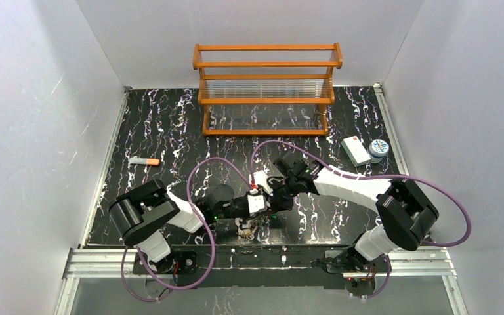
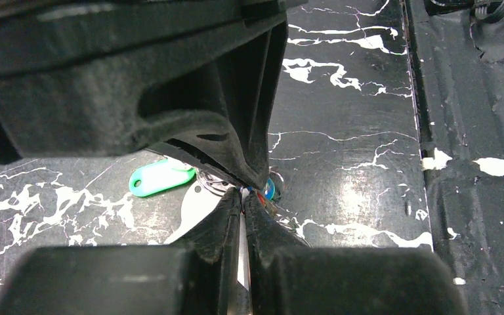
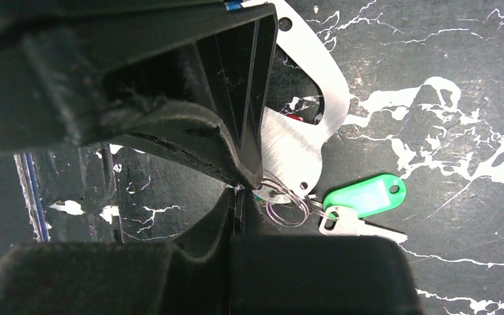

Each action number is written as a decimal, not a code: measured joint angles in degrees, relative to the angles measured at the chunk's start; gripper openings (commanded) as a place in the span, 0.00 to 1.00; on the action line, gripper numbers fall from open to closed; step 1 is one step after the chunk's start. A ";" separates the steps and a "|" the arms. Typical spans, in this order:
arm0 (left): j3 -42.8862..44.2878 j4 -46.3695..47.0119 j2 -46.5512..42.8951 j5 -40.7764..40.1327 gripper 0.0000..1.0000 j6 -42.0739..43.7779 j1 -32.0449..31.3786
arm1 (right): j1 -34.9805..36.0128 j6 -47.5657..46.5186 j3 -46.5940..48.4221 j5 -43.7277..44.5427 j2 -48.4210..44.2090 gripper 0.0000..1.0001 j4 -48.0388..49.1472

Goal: Put the keys on the keyring
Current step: Adjust the key on the keyring.

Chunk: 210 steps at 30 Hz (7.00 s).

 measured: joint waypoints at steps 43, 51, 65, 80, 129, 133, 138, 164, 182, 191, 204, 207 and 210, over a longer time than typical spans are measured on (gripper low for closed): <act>-11.85 15.06 -12.26 -10.84 0.00 -11.74 -0.57 | -0.42 9.73 -18.51 -3.28 -20.79 0.41 33.14; -11.85 15.26 -12.52 -10.80 0.00 -11.74 -0.57 | -0.42 9.44 -21.22 -5.22 -20.81 0.41 35.08; -11.85 15.28 -12.61 -10.08 0.00 -11.72 -0.57 | -0.63 9.46 -23.74 -5.40 -21.57 0.27 40.11; -11.91 14.95 -12.81 -10.23 0.29 -11.28 -0.57 | -0.79 8.15 -22.25 -6.86 -18.86 0.01 39.12; -3.45 -8.98 -9.31 -4.92 0.11 1.88 -0.61 | 4.13 -3.85 5.86 0.50 5.33 0.01 -2.45; -3.15 -8.79 -8.76 -4.63 0.02 2.16 -0.61 | 4.02 -3.87 5.84 0.48 5.33 0.01 -2.40; -3.13 -8.74 -8.76 -4.92 0.00 2.64 -0.61 | 4.00 -3.74 5.81 0.42 5.33 0.01 -2.40; -14.05 13.81 -15.76 -13.22 0.00 -11.78 -0.68 | -4.07 6.69 -9.68 -12.55 -14.60 0.39 22.16; -14.49 22.10 -15.30 -13.31 0.00 -15.89 -0.63 | -4.07 6.97 -12.85 -15.85 -15.96 0.24 30.08; -14.56 22.01 -15.47 -13.57 0.00 -15.96 -0.61 | -4.07 9.99 -14.60 -15.87 -14.56 0.01 35.43; -17.00 19.93 -21.49 -17.35 0.50 -12.83 -0.61 | -4.44 7.52 -10.75 -12.72 -12.70 0.01 28.48; -17.03 14.62 -26.88 -19.12 0.51 -10.38 -0.61 | -4.63 5.18 -7.08 -10.08 -10.12 0.01 23.54; -16.85 7.54 -30.99 -20.76 0.50 -7.43 -0.61 | -4.63 3.10 -3.19 -6.10 -6.64 0.01 18.36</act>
